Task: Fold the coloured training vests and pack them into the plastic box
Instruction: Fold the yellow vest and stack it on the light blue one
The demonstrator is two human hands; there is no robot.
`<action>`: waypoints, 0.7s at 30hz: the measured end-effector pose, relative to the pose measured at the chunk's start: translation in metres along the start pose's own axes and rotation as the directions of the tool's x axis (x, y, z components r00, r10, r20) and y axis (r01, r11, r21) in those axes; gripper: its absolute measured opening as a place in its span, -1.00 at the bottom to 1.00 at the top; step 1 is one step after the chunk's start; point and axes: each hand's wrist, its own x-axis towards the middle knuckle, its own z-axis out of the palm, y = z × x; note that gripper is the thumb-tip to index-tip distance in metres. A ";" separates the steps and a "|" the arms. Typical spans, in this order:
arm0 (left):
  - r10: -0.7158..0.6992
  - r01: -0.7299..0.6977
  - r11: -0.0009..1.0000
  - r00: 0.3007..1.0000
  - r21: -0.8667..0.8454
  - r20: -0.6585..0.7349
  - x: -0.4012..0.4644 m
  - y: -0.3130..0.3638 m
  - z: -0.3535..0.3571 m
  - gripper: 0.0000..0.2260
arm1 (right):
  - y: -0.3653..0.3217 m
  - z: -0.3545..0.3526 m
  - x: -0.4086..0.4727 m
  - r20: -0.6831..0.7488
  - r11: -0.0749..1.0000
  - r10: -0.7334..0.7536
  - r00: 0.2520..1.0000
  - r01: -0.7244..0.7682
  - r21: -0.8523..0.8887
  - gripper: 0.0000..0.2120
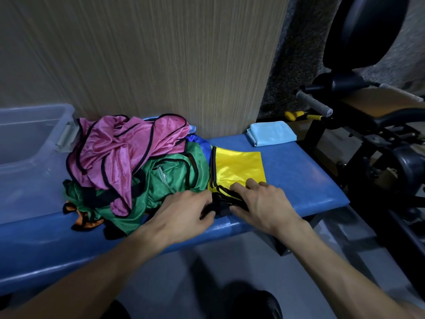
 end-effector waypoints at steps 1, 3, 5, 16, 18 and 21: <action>-0.003 0.002 0.999 1.000 -0.038 -0.030 -0.001 0.002 0.001 -0.82 | -0.001 0.001 0.000 -0.008 1.000 0.007 1.000 -0.007 0.007 -0.53; -0.019 0.007 0.991 0.997 -0.136 -0.081 -0.001 0.006 0.002 -0.85 | -0.001 0.002 0.001 -0.008 1.000 0.016 1.000 -0.016 -0.004 -0.51; -0.032 0.007 0.976 0.993 -0.220 -0.109 0.001 0.007 0.003 -0.89 | -0.001 0.004 0.001 0.001 1.000 0.024 1.000 -0.024 -0.013 -0.49; 0.078 -0.085 0.991 0.994 -0.102 -0.075 0.001 0.011 0.018 -0.80 | 0.002 0.007 0.002 0.038 0.999 0.052 0.998 -0.052 -0.004 -0.36; 0.088 -0.095 0.993 0.992 -0.075 -0.090 0.000 0.013 0.020 -0.73 | 0.003 0.007 0.002 0.046 0.999 0.052 0.998 -0.053 0.001 -0.37; 0.085 -0.086 0.996 0.989 0.000 -0.120 0.001 0.020 0.027 -0.71 | 0.002 0.007 0.001 0.046 0.999 0.047 0.998 -0.047 -0.004 -0.38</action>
